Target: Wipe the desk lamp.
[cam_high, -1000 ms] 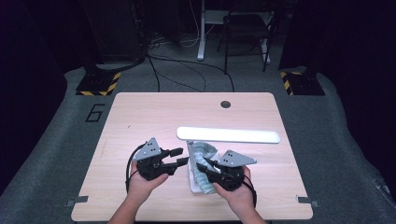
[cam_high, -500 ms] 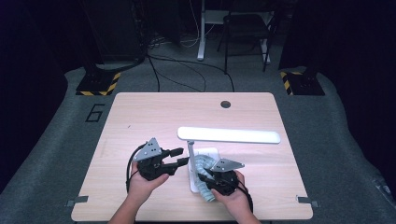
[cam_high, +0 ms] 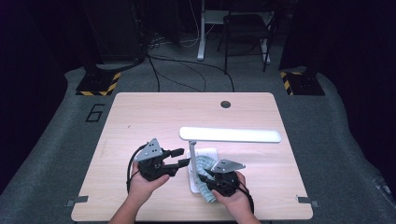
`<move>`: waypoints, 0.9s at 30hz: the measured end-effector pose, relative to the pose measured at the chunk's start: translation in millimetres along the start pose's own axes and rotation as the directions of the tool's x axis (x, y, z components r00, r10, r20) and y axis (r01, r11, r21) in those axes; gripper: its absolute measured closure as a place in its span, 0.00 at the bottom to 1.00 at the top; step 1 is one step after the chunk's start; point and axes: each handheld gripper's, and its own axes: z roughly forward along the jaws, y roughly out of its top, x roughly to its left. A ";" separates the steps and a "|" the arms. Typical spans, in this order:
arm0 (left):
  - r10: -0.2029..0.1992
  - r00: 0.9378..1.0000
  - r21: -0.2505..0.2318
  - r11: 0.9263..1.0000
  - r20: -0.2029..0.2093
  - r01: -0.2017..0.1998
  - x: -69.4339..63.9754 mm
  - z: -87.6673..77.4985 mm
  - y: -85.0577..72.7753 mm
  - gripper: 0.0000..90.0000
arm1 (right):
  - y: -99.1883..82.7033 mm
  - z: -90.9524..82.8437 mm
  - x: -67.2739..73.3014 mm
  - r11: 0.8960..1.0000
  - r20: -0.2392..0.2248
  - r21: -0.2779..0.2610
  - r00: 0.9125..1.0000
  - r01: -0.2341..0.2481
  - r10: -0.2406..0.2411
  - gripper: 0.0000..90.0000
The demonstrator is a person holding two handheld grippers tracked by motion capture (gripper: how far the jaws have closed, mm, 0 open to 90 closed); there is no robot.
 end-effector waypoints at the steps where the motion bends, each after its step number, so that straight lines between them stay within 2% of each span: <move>1: -0.002 1.000 0.000 1.000 -0.001 0.002 0.1 0.1 0.0 0.60 | 3.7 -4.1 1.1 1.000 0.001 -0.019 1.000 0.002 -0.002 0.81; 8: 0.006 1.000 0.012 1.000 -0.007 -0.006 0.3 -0.9 0.3 0.61 | 29.6 -28.5 7.9 0.996 -0.036 -0.078 0.999 0.033 -0.036 0.81; 10: 0.003 1.000 0.011 1.000 -0.007 -0.002 0.5 -0.7 -0.1 0.61 | 35.9 -33.6 9.5 0.994 -0.040 -0.102 0.999 0.030 -0.034 0.81; 18: 0.003 1.000 0.025 1.000 -0.014 -0.002 1.7 -0.7 -1.3 0.61 | 62.1 -53.3 17.3 0.979 -0.028 -0.190 0.997 0.068 -0.075 0.81; 27: -0.002 1.000 0.026 1.000 -0.017 0.003 1.5 -0.1 -1.6 0.61 | 80.0 -67.9 23.1 0.968 -0.022 -0.239 0.996 0.079 -0.087 0.81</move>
